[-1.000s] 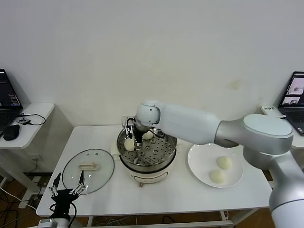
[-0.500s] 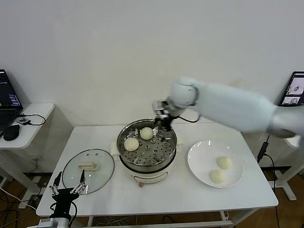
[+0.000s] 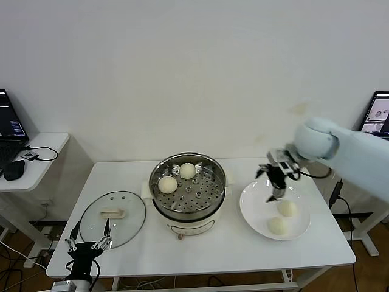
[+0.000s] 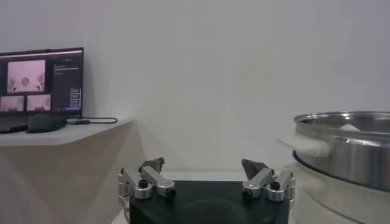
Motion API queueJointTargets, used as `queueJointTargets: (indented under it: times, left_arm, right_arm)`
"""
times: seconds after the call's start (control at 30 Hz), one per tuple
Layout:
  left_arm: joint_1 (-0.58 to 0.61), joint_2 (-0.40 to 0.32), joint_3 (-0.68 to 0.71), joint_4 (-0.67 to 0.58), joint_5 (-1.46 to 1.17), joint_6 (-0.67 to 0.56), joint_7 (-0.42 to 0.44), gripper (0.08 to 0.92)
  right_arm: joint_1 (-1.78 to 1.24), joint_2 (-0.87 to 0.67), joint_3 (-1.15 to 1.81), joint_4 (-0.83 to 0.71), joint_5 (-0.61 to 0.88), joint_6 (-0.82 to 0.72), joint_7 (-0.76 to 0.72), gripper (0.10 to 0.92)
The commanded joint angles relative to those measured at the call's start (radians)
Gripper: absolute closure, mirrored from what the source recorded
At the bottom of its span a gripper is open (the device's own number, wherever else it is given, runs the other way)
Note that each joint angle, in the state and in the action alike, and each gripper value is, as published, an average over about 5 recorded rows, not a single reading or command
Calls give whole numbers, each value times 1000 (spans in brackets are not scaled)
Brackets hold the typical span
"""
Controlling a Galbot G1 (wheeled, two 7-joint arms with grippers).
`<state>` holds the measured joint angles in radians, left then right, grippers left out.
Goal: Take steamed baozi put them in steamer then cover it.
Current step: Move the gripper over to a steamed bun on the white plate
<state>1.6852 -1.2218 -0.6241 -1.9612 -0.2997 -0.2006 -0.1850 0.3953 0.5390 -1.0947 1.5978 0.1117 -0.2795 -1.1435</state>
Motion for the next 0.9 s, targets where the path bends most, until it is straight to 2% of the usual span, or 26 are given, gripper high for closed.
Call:
queueJointTargets:
  times: [0.03, 0.3, 0.9]
  left_arm:
    - [1, 0, 0, 4, 3, -4, 1, 177]
    - [3, 4, -7, 12, 5, -3, 1, 177]
    - [10, -2, -19, 14, 5, -4, -3, 177]
  right_arm:
    - [-334, -137, 180, -9, -195, 55, -11, 203]
    - [-506, -69, 285, -117, -234, 77, 25, 203]
    - [-523, 56, 301, -212, -254, 75, 81, 224]
